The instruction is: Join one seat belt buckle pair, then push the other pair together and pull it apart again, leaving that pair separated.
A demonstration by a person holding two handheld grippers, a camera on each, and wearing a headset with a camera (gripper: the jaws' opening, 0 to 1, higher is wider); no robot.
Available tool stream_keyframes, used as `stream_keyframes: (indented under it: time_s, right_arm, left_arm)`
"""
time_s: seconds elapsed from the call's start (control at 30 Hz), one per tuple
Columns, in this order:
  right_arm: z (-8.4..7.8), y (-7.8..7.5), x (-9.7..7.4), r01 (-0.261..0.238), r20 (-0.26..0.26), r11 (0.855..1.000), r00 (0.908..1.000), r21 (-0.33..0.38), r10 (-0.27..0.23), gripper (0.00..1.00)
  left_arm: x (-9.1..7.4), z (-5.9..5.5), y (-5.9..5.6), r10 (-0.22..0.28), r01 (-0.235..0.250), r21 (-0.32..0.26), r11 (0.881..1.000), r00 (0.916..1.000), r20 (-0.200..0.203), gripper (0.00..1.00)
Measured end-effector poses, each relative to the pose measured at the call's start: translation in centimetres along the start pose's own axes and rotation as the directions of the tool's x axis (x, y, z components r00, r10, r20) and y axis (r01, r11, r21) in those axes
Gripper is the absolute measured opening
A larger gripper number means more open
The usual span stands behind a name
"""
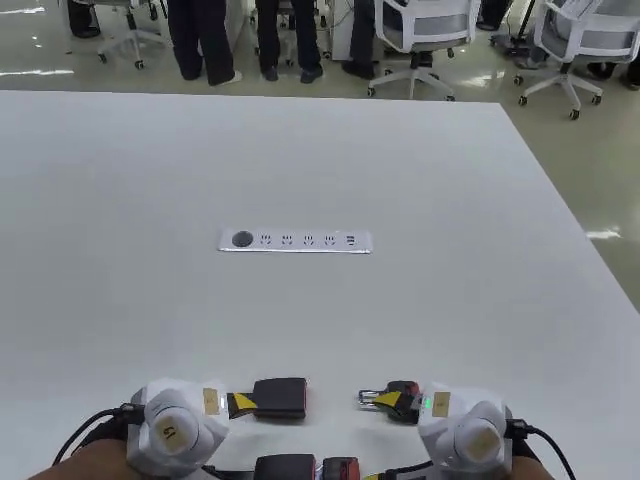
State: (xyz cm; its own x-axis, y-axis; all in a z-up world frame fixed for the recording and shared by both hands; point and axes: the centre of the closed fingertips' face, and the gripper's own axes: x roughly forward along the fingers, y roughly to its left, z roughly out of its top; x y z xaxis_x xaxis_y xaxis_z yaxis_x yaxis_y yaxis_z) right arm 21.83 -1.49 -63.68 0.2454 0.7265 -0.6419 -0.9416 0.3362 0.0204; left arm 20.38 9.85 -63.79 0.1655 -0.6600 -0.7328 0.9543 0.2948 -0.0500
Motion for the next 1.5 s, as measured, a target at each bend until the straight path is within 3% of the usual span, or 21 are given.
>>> stream_keyframes:
  time_s: [0.17, 0.4, 0.7, 0.93, 1.1, 1.23, 1.5]
  right_arm:
    - [-0.1, -2.2, -0.8, 0.029, 0.013, 0.999, 0.9995, 0.026, -0.029, 0.63]
    - [-0.9, -5.0, -1.3, 0.046, -0.005, 0.999, 0.9989, 0.026, -0.046, 0.64]
    - [-2.6, -6.7, -1.1, 0.028, -0.037, 0.998, 0.9990, 0.054, -0.026, 0.67]
    - [-3.8, -7.5, -0.5, 0.007, -0.074, 0.998, 0.9973, 0.061, -0.002, 0.67]
    - [-4.8, -8.0, 0.3, -0.018, -0.088, 0.998, 0.9958, 0.061, 0.024, 0.66]
    - [-5.1, -8.1, 0.7, -0.029, -0.095, 0.997, 0.9948, 0.068, 0.036, 0.67]
    - [-5.3, -7.8, 1.0, -0.058, -0.112, 0.997, 0.9916, 0.059, 0.064, 0.64]
  left_arm:
    - [-0.8, 0.5, 1.5, 0.032, -0.031, -0.019, 0.999, 0.9992, 0.024, 0.72]
    - [-1.5, 0.3, 3.5, 0.053, -0.053, -0.025, 0.998, 0.9984, 0.019, 0.73]
    - [-1.0, 0.5, 6.1, 0.055, -0.054, -0.032, 0.998, 0.9982, 0.024, 0.73]
    - [0.7, 1.0, 6.5, 0.021, -0.021, -0.003, 1.000, 0.9997, 0.010, 0.72]
    - [2.3, 0.5, 7.0, -0.011, 0.011, 0.012, 1.000, 0.9999, -0.001, 0.72]
    - [3.3, 0.1, 6.8, -0.036, 0.036, 0.031, 0.999, 0.9992, -0.017, 0.70]
    - [4.2, -0.6, 7.5, -0.053, 0.054, 0.043, 0.998, 0.9984, -0.019, 0.64]
